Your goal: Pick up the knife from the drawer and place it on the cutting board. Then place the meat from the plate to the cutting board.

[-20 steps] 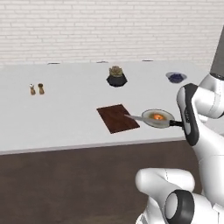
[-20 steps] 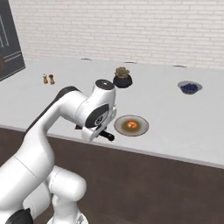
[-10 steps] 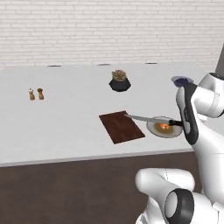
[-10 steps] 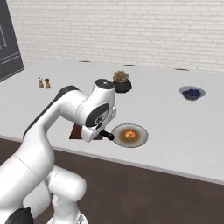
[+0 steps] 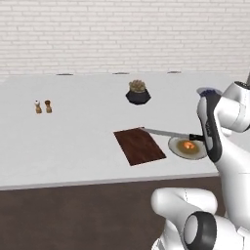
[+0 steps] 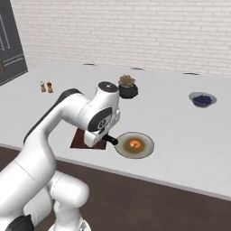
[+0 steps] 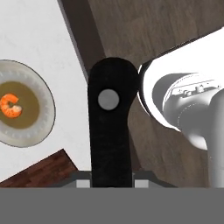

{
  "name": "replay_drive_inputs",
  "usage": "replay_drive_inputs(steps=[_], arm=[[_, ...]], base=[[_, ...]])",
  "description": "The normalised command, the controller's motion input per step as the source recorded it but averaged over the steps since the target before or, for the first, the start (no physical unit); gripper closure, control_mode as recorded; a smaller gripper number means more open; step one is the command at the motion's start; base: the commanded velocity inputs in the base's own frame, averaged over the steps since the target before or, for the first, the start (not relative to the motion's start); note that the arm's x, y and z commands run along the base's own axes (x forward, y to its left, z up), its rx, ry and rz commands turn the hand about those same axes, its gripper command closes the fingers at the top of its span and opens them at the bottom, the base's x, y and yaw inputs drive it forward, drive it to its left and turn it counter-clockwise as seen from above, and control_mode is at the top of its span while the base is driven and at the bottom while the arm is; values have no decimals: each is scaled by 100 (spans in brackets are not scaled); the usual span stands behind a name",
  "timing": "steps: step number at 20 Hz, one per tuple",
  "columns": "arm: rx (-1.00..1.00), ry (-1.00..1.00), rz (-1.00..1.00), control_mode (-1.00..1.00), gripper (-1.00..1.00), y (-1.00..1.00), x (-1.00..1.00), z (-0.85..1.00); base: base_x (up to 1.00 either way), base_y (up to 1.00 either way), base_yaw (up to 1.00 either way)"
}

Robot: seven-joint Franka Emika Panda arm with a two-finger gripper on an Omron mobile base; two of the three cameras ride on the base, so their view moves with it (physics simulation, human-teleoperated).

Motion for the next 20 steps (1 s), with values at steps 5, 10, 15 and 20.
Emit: replay_drive_inputs(steps=[5, 10, 15, 20], arm=[[0, 0, 0, 100, 100, 0, 0, 0], [0, 0, 4, -100, 100, 0, 5, -5], [2, 5, -8, -100, 100, 0, 70, -1], [7, 9, -51, -100, 100, 20, 90, -26]], base=[[47, 0, 11], [2, 1, 2], [0, 0, 0], [0, 0, 0]])
